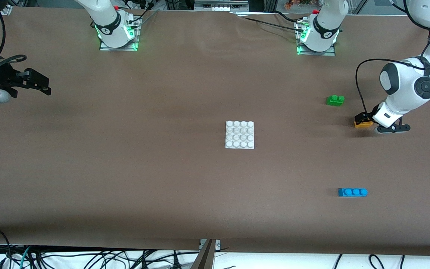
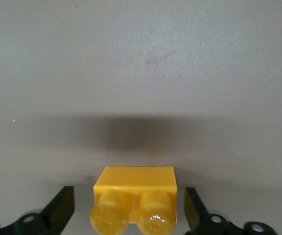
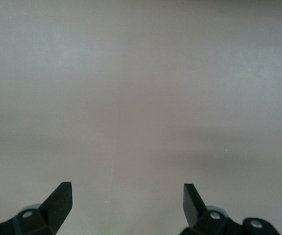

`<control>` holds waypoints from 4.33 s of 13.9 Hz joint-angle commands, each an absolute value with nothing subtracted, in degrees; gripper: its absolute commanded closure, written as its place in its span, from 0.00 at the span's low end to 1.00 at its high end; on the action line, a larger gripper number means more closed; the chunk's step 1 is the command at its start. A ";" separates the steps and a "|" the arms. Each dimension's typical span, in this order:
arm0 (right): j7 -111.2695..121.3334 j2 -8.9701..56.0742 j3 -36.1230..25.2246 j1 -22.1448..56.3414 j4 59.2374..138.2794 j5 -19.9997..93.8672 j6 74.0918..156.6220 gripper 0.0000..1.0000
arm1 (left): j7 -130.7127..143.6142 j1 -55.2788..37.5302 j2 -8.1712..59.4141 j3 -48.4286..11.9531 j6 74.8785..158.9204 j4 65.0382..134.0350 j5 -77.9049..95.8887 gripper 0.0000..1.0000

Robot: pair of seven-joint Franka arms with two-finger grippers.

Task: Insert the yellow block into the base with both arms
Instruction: 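Close the left gripper on the yellow block and lift it, then carry the yellow block over the white base plate with the left gripper, then press the yellow block onto the base plate studs and open the left gripper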

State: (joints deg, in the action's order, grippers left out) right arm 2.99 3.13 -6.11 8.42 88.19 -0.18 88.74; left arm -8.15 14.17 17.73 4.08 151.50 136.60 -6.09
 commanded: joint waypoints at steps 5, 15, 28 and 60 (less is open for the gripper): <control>3.60 3.16 -6.06 8.26 87.45 -0.70 88.68 0.00 | -9.32 14.59 18.19 3.34 152.23 136.85 -5.10 0.88; 3.60 3.16 -6.15 8.17 87.45 -0.62 88.68 0.00 | -8.70 14.41 7.31 -0.52 138.36 135.09 -5.10 0.88; 3.69 3.16 -6.15 8.09 87.45 -0.53 88.68 0.00 | 17.99 13.71 9.56 -31.44 106.35 107.68 -3.60 0.87; 3.60 3.60 -6.15 8.00 87.45 -0.44 88.68 0.00 | 46.23 -14.24 43.07 -27.51 128.67 95.89 -22.24 0.87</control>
State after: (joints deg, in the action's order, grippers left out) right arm 2.99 3.46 -6.29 8.29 88.07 -0.19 88.89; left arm 44.49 -13.45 41.38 -28.28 128.76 97.32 -20.70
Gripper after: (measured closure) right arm 0.000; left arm 0.322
